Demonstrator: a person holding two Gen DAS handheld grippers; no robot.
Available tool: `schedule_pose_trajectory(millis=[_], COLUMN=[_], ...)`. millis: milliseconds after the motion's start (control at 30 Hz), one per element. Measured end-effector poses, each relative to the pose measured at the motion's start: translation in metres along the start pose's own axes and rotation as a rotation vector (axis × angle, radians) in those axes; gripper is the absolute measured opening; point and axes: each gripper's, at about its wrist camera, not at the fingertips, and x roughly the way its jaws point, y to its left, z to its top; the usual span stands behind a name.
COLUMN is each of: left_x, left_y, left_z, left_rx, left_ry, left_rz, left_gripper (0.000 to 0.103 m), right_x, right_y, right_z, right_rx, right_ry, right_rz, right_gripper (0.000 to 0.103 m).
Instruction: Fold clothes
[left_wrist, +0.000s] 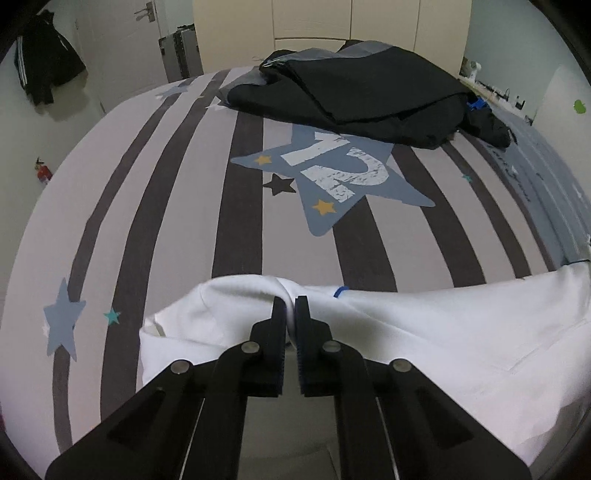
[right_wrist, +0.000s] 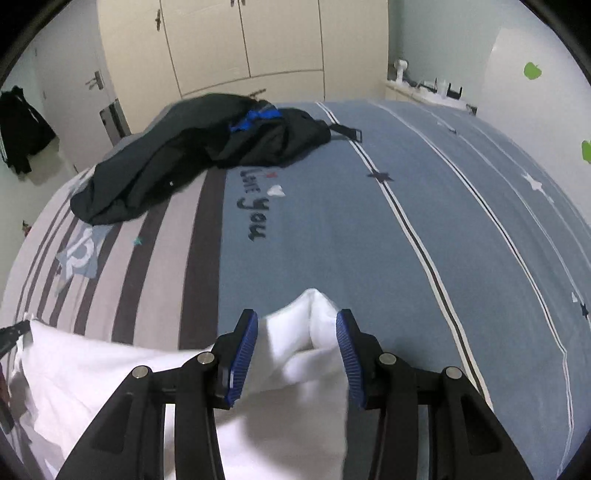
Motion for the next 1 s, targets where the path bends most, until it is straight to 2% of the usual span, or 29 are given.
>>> schedule_pose_trajectory(millis=[100, 200, 300, 367, 400, 467, 567, 633, 700, 733, 800, 833, 867, 900, 1000], left_x=[0.003, 0.007, 0.009, 0.01, 0.012, 0.009, -0.01, -0.018, -0.023, -0.026, -0.03, -0.032, -0.034, -0.031, -0.019], left_y=[0.001, 0.006, 0.012, 0.021, 0.027, 0.03, 0.029, 0.028, 0.022, 0.014, 0.004, -0.002, -0.007, -0.012, -0.016], left_z=[0.006, 0.016, 0.024, 0.026, 0.026, 0.023, 0.013, 0.005, -0.005, -0.011, -0.018, -0.021, -0.024, -0.027, -0.029], left_rx=[-0.015, -0.038, -0.056, -0.066, -0.082, -0.078, -0.081, -0.1, -0.107, -0.089, -0.071, -0.07, -0.069, -0.09, -0.129], left_ry=[-0.004, -0.01, -0.014, -0.019, -0.009, -0.014, -0.056, -0.049, -0.02, -0.005, -0.004, -0.007, -0.01, 0.016, 0.053], left_rz=[0.02, 0.042, 0.076, 0.112, 0.084, 0.061, 0.027, -0.041, -0.113, -0.15, -0.178, -0.195, -0.211, -0.227, -0.227], left_gripper=[0.003, 0.003, 0.0, 0.0, 0.0, 0.0, 0.0, 0.001, 0.007, 0.012, 0.017, 0.023, 0.036, 0.041, 0.044], right_x=[0.003, 0.019, 0.04, 0.046, 0.048, 0.047, 0.02, 0.0, -0.014, -0.017, -0.016, -0.013, -0.01, -0.008, -0.001], right_y=[0.018, 0.027, 0.005, -0.02, -0.032, -0.046, -0.035, -0.029, -0.022, -0.016, -0.002, 0.003, 0.008, 0.012, 0.021], right_z=[0.001, -0.006, -0.007, -0.004, -0.004, -0.007, -0.015, -0.023, -0.034, -0.041, -0.055, -0.061, -0.065, -0.067, -0.065], right_rx=[-0.072, -0.146, -0.12, -0.048, -0.001, 0.065, -0.001, -0.005, 0.001, -0.002, -0.021, -0.017, -0.008, -0.002, 0.017], right_ry=[-0.001, 0.05, 0.09, 0.088, 0.099, 0.13, 0.053, 0.01, 0.003, 0.023, 0.08, 0.101, 0.118, 0.13, 0.143], right_rz=[0.027, -0.017, -0.082, -0.136, -0.131, -0.071, -0.013, 0.034, 0.09, 0.119, 0.168, 0.189, 0.213, 0.226, 0.24], right_gripper=[0.041, 0.04, 0.037, 0.037, 0.037, 0.038, 0.039, 0.039, 0.039, 0.039, 0.039, 0.039, 0.039, 0.039, 0.039])
